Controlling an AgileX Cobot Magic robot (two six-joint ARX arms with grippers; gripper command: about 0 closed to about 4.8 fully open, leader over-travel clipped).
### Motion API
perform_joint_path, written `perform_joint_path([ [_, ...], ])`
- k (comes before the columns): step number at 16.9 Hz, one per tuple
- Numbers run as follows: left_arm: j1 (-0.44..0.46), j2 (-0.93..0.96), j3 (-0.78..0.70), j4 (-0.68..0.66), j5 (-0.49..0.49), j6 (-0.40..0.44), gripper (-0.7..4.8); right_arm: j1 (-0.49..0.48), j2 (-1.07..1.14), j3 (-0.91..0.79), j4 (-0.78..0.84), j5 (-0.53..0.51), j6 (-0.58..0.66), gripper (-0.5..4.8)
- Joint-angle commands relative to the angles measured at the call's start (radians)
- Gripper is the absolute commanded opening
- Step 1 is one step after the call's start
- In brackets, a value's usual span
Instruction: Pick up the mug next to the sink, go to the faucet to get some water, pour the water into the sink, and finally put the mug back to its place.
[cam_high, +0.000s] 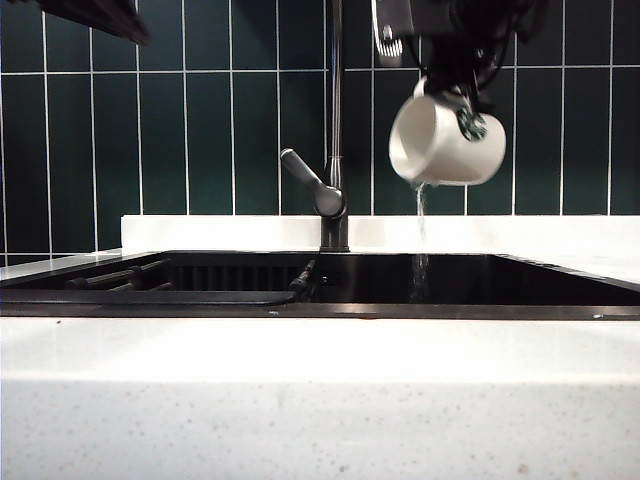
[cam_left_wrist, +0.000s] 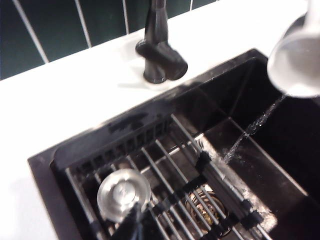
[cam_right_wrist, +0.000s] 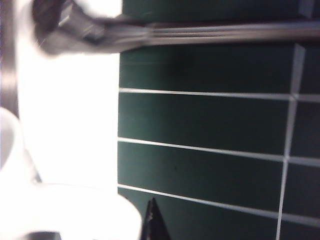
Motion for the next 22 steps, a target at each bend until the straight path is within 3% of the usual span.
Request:
perform_joint_path([
  [1, 0.000, -0.108, -0.130, 0.045, -0.014, -0.010, -0.06, -0.011, -0.027, 0.011, 0.034, 0.027, 0.217, 0.18],
  [5, 0.000, -0.303, -0.343, 0.137, -0.082, -0.050, -0.06, -0.071, -0.030, 0.010, -0.004, 0.027, 0.516, 0.18],
  [7, 0.000, -0.416, -0.448, 0.184, -0.109, -0.051, -0.06, -0.130, -0.029, 0.008, -0.023, -0.062, 0.777, 0.18],
  [9, 0.000, -0.471, -0.509, 0.222, -0.131, -0.072, -0.06, -0.164, -0.029, -0.003, -0.018, -0.153, 0.926, 0.17],
  [11, 0.000, -0.497, -0.568, 0.268, -0.152, -0.114, -0.06, -0.186, -0.029, -0.052, 0.047, -0.205, 1.014, 0.17],
  [14, 0.000, -0.496, -0.601, 0.274, -0.152, -0.138, -0.06, -0.199, -0.029, -0.122, 0.131, -0.205, 1.076, 0.16],
  [17, 0.000, -0.496, -0.617, 0.286, -0.156, -0.140, -0.06, -0.256, -0.029, -0.240, 0.334, -0.204, 1.330, 0.09],
  [20, 0.000, -0.496, -0.623, 0.293, -0.161, -0.140, -0.06, -0.306, -0.029, -0.313, 0.416, -0.195, 1.387, 0.09],
  [22, 0.000, -0.496, -0.636, 0.301, -0.160, -0.140, -0.06, -0.354, -0.029, -0.369, 0.447, -0.132, 1.437, 0.08],
])
